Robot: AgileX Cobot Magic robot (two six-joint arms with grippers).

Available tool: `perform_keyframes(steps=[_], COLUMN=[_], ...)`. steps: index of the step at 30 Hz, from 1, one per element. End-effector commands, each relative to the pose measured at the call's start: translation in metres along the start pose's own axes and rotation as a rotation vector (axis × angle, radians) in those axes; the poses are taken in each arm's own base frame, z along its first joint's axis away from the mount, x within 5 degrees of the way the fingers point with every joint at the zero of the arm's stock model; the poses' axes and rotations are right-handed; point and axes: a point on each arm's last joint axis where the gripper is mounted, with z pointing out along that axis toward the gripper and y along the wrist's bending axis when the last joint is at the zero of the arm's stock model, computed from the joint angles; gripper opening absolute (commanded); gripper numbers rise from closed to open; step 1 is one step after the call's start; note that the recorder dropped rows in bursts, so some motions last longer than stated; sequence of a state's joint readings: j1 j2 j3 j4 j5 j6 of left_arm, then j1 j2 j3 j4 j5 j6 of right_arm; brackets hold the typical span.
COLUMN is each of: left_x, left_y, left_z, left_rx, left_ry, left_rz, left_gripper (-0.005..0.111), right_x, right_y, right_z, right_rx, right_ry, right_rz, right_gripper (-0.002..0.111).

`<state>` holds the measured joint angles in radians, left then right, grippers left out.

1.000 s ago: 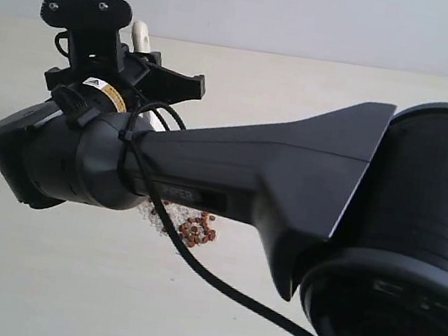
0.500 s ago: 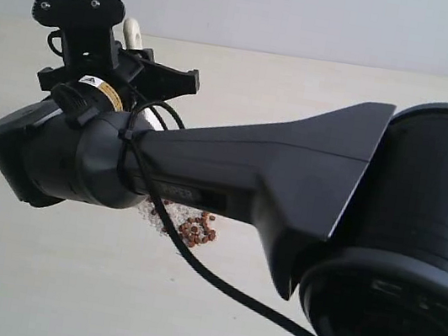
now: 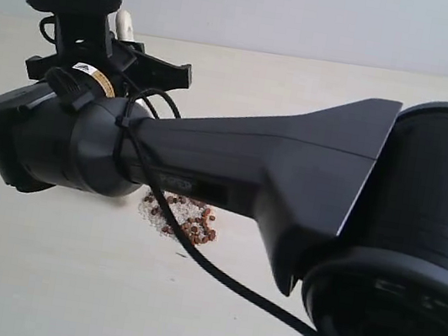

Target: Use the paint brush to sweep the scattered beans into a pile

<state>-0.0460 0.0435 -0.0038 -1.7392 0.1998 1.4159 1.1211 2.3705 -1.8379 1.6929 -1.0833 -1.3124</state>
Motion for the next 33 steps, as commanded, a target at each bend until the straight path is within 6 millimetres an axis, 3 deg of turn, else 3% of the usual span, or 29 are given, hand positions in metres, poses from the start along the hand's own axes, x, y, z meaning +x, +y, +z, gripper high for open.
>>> perform_keyframes(steps=[1,12,17,24,28,33], left_x=[0.001,0.001,0.001,0.001,0.001,0.001], left_y=[0.000,0.000,0.000,0.000,0.000,0.000], left_z=[-0.001,-0.001,-0.001,-0.001,-0.001,-0.001], left_rx=[0.010,0.010,0.010,0.010,0.010,0.010], left_ry=[-0.002,-0.002,-0.002,-0.002,-0.002,-0.002], left_rz=[-0.004,-0.004,-0.004,-0.004,-0.004,-0.004], left_gripper=[0.000,0.000,0.000,0.000,0.000,0.000], right_x=[-0.018,-0.082,-0.094,-0.079,-0.063,-0.033], right_y=[0.000,-0.003,-0.023,-0.065,-0.102,-0.155], right_z=[-0.011,-0.075,-0.084,-0.096,-0.106,-0.117], right_rx=[-0.030,-0.047,0.006,-0.035,-0.076,-0.141], right_ry=[-0.002,-0.243,-0.303,-0.357,-0.350,-0.302], right_rz=[0.011,-0.203,-0.295,-0.218,-0.140,0.108], right_gripper=[0.000,0.000,0.000,0.000,0.000,0.000])
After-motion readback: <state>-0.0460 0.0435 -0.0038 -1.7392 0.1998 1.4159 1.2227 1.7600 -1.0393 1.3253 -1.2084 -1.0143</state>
